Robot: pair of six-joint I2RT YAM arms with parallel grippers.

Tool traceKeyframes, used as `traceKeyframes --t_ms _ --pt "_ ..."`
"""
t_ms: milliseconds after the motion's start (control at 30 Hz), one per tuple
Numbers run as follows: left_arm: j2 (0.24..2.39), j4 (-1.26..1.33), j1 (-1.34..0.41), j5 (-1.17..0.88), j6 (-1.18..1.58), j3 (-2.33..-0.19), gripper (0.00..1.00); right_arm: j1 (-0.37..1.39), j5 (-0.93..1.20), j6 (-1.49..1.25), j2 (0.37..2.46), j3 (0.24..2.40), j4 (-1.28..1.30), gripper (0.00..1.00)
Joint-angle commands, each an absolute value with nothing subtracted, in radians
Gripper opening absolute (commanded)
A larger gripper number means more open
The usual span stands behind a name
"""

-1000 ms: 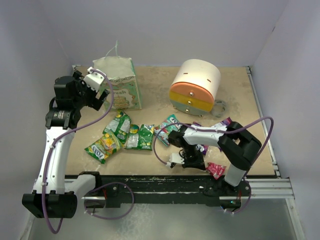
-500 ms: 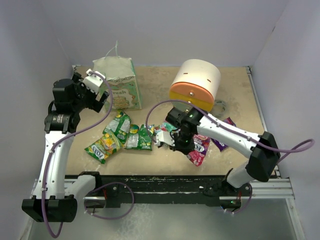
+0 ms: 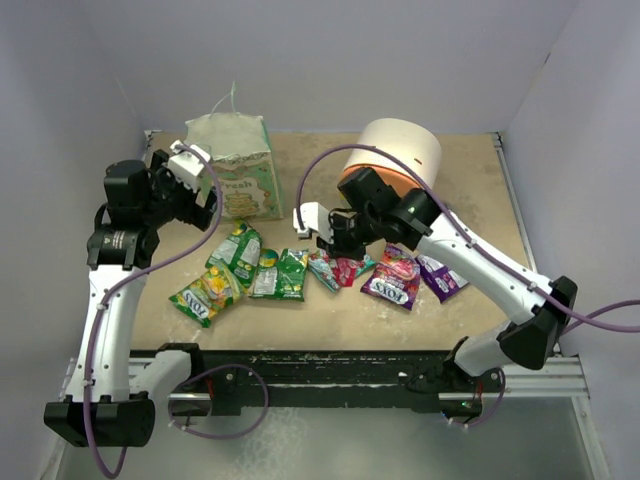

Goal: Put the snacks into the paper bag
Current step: Pick up the snack from the center of the board.

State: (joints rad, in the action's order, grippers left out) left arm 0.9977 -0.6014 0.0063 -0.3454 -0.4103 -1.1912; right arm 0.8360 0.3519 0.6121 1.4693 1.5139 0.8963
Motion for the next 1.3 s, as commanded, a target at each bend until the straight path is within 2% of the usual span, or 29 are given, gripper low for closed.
traceKeyframes --t_ms 0,467,833,1267 --pt "0.972 -0.606 0.014 -0.477 -0.362 -1.236 0.99 0.827 0.417 0.561 1.443 1.614 0.729 0.0" --pt "0.992 -0.687 0.022 -0.836 -0.327 -1.302 0.99 0.826 0.526 0.505 1.441 1.693 0.491 0.0" --pt "1.007 -0.773 0.021 -1.086 -0.394 -1.331 1.0 0.827 0.661 0.5 1.526 1.859 0.543 0.0" --pt "1.037 -0.785 -0.02 -1.295 -0.426 -1.304 0.98 0.826 0.741 0.501 1.529 1.904 0.542 0.0"
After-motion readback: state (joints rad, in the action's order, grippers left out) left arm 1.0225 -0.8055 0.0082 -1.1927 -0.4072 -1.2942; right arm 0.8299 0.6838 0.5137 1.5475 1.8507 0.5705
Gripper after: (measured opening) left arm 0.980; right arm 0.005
